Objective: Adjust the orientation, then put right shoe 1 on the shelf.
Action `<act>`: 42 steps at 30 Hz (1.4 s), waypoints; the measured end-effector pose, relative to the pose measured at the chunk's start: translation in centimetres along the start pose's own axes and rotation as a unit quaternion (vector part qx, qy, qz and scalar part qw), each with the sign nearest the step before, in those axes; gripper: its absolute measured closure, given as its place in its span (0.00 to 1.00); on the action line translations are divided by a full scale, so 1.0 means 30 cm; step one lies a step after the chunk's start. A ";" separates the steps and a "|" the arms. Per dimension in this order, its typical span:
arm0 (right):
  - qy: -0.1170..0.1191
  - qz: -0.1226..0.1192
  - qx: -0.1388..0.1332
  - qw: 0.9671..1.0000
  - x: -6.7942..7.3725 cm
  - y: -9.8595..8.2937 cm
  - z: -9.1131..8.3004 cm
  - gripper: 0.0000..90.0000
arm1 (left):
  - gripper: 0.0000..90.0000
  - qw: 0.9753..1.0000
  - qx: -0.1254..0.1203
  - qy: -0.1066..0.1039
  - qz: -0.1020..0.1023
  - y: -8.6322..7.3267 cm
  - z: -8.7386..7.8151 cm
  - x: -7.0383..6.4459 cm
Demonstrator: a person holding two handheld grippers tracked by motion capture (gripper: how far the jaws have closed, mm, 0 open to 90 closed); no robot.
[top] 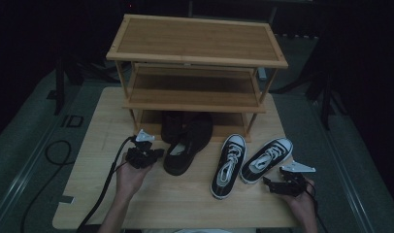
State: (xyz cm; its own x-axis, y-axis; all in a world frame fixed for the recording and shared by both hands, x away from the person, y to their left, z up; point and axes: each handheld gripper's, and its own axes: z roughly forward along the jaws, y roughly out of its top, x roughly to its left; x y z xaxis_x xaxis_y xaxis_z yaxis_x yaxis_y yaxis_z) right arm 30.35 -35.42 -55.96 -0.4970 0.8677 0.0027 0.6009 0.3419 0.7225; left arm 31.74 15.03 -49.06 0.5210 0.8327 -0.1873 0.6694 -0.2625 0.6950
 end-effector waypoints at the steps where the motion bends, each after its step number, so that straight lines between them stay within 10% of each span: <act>1: 0.000 0.000 0.000 1.000 0.000 0.000 0.000 0.16 | 1.00 1.000 0.005 0.000 0.000 -0.016 0.002 -0.002; 14: 0.000 0.000 0.001 1.000 0.000 0.000 0.000 0.16 | 1.00 0.999 0.038 -0.022 0.013 -0.120 0.062 -0.062; 42: 0.000 0.000 0.000 1.000 0.001 0.000 0.000 0.16 | 1.00 0.995 0.052 -0.062 0.051 -0.066 0.175 -0.176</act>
State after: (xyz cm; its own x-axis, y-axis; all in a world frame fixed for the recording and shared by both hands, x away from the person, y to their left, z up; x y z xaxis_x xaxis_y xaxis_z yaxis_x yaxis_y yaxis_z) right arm 30.33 -35.41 -55.96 -0.4965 0.8681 0.0027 0.6012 0.3416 0.7224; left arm 30.43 8.58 -53.08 0.6460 0.7343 -0.2084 0.6577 -0.3970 0.6401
